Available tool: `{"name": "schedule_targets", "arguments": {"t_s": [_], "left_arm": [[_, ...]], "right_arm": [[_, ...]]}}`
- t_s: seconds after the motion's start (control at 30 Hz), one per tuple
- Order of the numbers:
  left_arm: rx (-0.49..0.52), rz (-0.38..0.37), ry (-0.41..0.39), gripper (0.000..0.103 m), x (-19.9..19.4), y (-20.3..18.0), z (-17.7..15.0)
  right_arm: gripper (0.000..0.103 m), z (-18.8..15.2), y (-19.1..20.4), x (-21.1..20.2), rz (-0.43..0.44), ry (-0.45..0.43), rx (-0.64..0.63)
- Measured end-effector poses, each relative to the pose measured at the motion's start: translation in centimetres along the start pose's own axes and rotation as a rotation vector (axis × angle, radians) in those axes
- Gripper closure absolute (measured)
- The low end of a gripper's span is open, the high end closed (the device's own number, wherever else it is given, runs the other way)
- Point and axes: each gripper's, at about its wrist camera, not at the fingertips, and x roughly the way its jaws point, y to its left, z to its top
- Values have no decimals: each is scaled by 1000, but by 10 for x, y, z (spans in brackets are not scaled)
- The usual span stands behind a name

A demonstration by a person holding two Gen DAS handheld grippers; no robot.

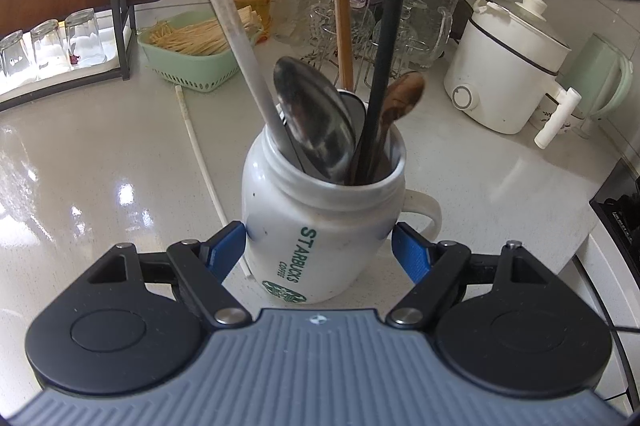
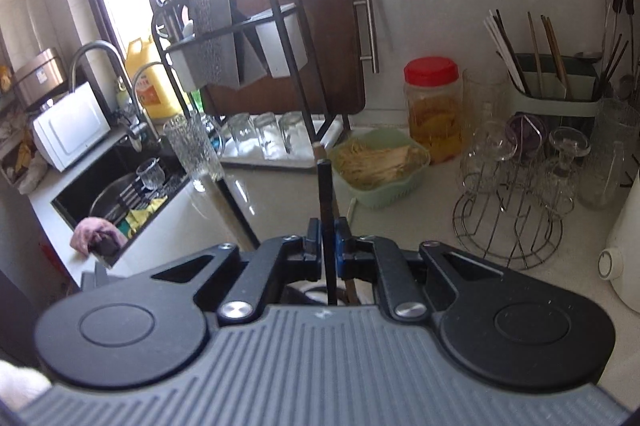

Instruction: Organize utensils

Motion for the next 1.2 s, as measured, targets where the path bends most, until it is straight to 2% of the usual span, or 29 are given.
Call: {"name": "schedule_targets", "arguments": {"t_s": [0.23, 0.3, 0.33, 0.4, 0.43, 0.6, 0.77, 0.87, 1.03, 1.2], "left_arm": [[2, 8, 4, 20, -2, -2, 3], [-1, 8, 3, 20, -6, -1, 3], [-6, 8, 4, 20, -8, -1, 4], [-22, 2, 8, 20, -13, 2, 5], [-32, -3, 9, 20, -17, 3, 5], [-87, 24, 26, 20, -38, 17, 1], [-140, 70, 43, 20, -61, 40, -5], [-179, 99, 58, 20, -68, 59, -6], [-246, 124, 90, 20, -71, 92, -3], [-251, 114, 115, 20, -61, 109, 9]], "right_arm": [[92, 2, -2, -2, -18, -8, 8], [88, 4, -5, -6, -25, -21, 17], [83, 5, -6, -9, -30, -35, 15], [37, 6, -6, -16, -21, -64, 9], [32, 6, -6, -20, -12, -78, 4], [32, 1, -11, -35, -4, -91, -14], [32, -16, -23, -39, -21, -43, -6], [18, -29, -26, -36, -15, 2, -9], [18, -49, -18, -19, 8, 89, -37], [18, -69, -4, 11, -1, 142, -93]]}}
